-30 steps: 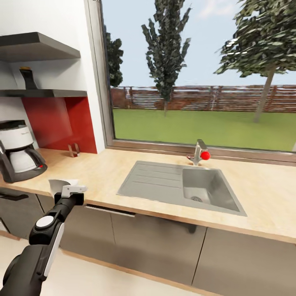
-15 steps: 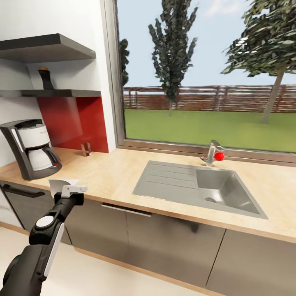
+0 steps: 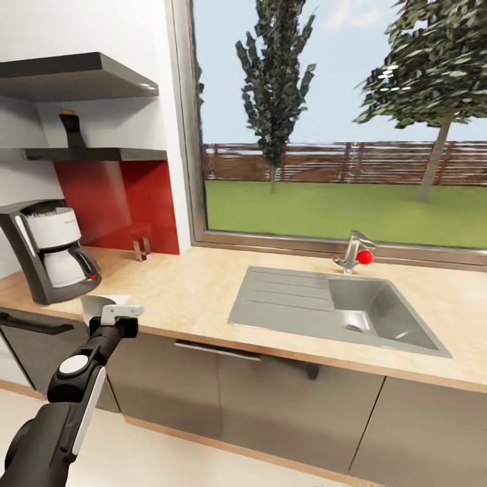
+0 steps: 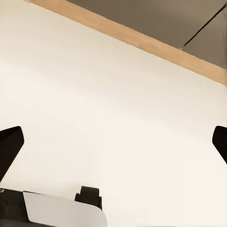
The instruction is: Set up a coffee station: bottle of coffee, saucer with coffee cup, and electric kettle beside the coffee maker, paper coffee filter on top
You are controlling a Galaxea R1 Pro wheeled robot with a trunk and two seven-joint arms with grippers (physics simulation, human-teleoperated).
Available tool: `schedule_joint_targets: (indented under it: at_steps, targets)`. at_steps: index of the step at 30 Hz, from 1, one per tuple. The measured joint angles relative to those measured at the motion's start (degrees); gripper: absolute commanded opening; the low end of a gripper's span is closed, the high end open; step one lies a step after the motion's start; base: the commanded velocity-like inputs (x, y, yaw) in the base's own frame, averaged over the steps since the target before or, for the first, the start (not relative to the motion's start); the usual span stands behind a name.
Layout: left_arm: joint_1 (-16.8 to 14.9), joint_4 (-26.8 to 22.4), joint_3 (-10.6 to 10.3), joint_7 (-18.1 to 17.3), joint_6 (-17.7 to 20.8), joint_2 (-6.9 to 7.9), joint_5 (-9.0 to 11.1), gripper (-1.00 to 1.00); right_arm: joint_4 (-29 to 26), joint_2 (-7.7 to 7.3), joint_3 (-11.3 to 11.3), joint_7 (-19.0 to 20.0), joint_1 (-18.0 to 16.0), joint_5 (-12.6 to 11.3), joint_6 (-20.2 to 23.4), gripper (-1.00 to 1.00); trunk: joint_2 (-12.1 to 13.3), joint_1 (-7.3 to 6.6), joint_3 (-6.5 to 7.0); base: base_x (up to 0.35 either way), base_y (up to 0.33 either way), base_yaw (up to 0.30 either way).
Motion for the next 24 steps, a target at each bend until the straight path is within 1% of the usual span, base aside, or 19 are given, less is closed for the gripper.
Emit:
schedule_joint_targets:
  at_steps: [4, 10, 17, 20, 24]
  targets:
    - [0.0, 0.0, 0.0, 0.0, 0.1, 0.0, 0.0, -1.0, 0.0, 0.0, 0.0, 0.0, 0.0, 0.0, 0.0, 1.0, 0.0, -0.01, 0.13, 0.075, 0.137, -0.169]
    - [0.0, 0.0, 0.0, 0.0, 0.0, -0.01, 0.0, -1.0, 0.0, 0.01, 0.0, 0.0, 0.0, 0.0, 0.0, 1.0, 0.0, -0.01, 0.17, 0.119, 0.265, -0.024]
    - [0.0, 0.0, 0.0, 0.0, 0.0, -0.01, 0.0, -1.0, 0.0, -0.01, 0.0, 0.0, 0.0, 0.0, 0.0, 1.0, 0.0, 0.0, 0.17, 0.018, 0.305, -0.022]
    - [0.0, 0.0, 0.0, 0.0, 0.0, -0.01, 0.0, -1.0, 0.0, -0.04, 0.0, 0.0, 0.0, 0.0, 0.0, 1.0, 0.0, 0.0, 0.17, 0.002, 0.235, -0.166]
    - [0.0, 0.0, 0.0, 0.0, 0.0, -0.01, 0.0, -1.0, 0.0, -0.04, 0.0, 0.0, 0.0, 0.0, 0.0, 1.0, 0.0, 0.0, 0.17, 0.001, 0.062, -0.247]
